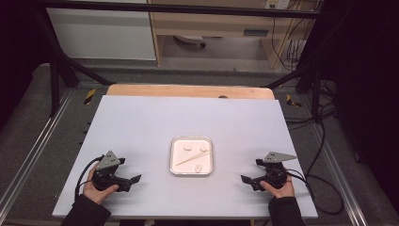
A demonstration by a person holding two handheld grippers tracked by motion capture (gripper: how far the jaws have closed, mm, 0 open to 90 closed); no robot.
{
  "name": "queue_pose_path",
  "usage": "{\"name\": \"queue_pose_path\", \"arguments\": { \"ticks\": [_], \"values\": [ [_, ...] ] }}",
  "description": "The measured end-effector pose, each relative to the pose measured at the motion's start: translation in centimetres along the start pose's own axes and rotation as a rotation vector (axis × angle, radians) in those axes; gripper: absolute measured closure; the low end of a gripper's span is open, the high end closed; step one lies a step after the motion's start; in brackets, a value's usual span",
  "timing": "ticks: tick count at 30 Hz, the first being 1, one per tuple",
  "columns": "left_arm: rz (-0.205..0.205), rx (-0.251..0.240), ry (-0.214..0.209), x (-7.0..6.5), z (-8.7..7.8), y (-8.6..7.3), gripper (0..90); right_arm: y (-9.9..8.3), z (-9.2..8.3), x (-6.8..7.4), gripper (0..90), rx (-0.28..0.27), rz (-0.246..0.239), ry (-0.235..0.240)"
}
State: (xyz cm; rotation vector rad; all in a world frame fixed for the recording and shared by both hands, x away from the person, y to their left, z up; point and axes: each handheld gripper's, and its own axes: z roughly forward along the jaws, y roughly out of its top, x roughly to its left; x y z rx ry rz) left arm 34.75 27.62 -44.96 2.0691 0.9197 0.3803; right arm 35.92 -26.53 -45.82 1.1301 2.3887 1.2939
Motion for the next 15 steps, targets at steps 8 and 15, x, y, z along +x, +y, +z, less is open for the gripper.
{"name": "queue_pose_path", "arguments": {
  "ticks": [8, 15],
  "values": [
    [0.012, 0.004, -0.005, -0.21, 0.0, 0.22, 5.3, 0.03, 0.0, 0.01, 1.2, -0.004, 0.005, 0.003],
    [0.025, 0.005, -0.013, -0.43, 0.08, 0.42, 4.9, 0.03, -0.01, 0.04, 1.2, -0.001, 0.007, 0.002]
  ]
}}
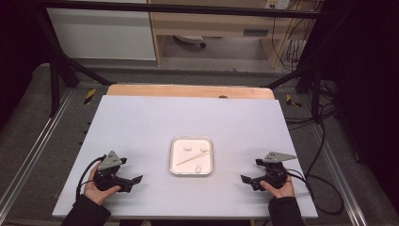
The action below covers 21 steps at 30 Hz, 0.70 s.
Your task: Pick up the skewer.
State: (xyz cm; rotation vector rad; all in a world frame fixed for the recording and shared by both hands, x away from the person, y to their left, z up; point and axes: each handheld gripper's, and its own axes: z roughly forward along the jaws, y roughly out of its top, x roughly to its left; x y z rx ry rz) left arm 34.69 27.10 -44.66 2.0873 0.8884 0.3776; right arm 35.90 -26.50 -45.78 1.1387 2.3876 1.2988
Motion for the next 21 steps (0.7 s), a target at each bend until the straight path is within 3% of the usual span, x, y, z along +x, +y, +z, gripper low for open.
{"name": "queue_pose_path", "arguments": {
  "ticks": [21],
  "values": [
    [0.005, 0.022, 0.005, -0.81, 0.8, 1.06, 5.4, 0.03, -0.03, -0.07, 1.2, 0.002, -0.008, -0.006]
  ]
}}
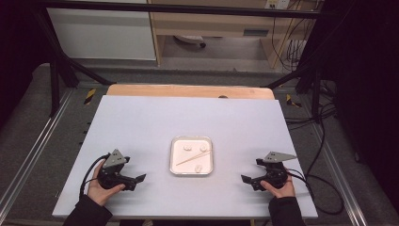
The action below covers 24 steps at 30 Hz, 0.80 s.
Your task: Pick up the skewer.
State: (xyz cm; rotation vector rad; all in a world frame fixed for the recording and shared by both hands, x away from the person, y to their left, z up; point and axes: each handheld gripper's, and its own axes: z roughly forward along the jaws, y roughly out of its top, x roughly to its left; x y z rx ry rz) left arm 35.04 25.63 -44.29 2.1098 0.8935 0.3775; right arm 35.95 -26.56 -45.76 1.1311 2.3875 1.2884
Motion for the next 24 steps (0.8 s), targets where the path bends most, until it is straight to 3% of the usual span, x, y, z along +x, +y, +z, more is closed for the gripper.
{"name": "queue_pose_path", "arguments": {
  "ticks": [12, 24],
  "values": [
    [0.032, 0.003, -0.004, -1.1, 0.5, 1.3, 5.5, 0.0, 0.0, 0.0, 1.2, 0.007, -0.006, -0.001],
    [0.066, 0.006, -0.005, -2.4, 1.1, 3.6, 5.8, 0.0, -0.1, 0.0, 1.2, 0.007, -0.005, -0.005]
  ]
}}
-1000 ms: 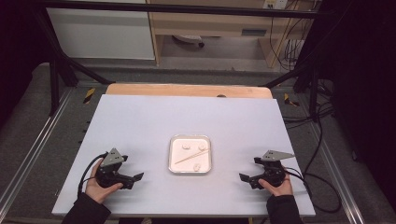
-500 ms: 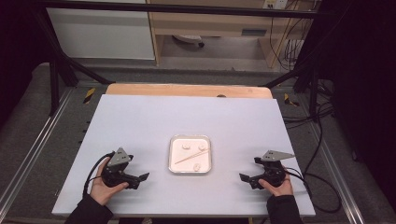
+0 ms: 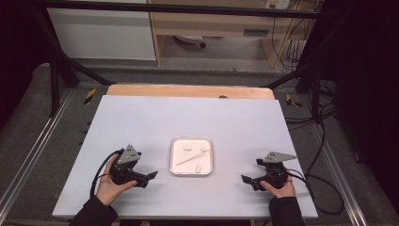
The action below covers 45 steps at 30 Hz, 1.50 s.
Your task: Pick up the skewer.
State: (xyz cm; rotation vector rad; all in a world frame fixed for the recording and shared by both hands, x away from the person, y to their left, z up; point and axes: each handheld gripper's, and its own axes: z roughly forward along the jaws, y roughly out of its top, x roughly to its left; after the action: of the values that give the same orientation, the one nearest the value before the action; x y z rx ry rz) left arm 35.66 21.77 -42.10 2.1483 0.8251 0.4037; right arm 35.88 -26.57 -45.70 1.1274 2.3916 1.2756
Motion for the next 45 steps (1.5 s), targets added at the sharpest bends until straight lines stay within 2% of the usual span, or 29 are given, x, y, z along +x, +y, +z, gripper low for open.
{"name": "queue_pose_path", "arguments": {
  "ticks": [9, 20, 36, 43, 45],
  "values": [
    [0.018, 0.005, -0.015, -0.7, 1.5, 1.8, 6.1, 0.0, 0.1, 0.0, 1.3, 0.004, -0.003, 0.0],
    [0.021, 0.015, -0.031, -1.5, 3.2, 3.4, 6.5, 0.0, 0.1, 0.0, 1.3, 0.008, -0.005, 0.003],
    [0.046, 0.047, -0.034, -2.6, 6.2, 5.8, 8.1, -0.1, 0.2, 0.0, 1.3, 0.01, -0.009, 0.003],
    [0.057, 0.073, -0.05, -3.3, 7.7, 6.6, 13.6, -0.1, 0.3, 0.0, 1.4, 0.013, -0.007, 0.006],
    [0.061, 0.081, -0.054, -3.5, 8.1, 6.7, 19.2, -0.1, 0.3, 0.1, 1.4, 0.013, -0.008, 0.007]
  ]
}}
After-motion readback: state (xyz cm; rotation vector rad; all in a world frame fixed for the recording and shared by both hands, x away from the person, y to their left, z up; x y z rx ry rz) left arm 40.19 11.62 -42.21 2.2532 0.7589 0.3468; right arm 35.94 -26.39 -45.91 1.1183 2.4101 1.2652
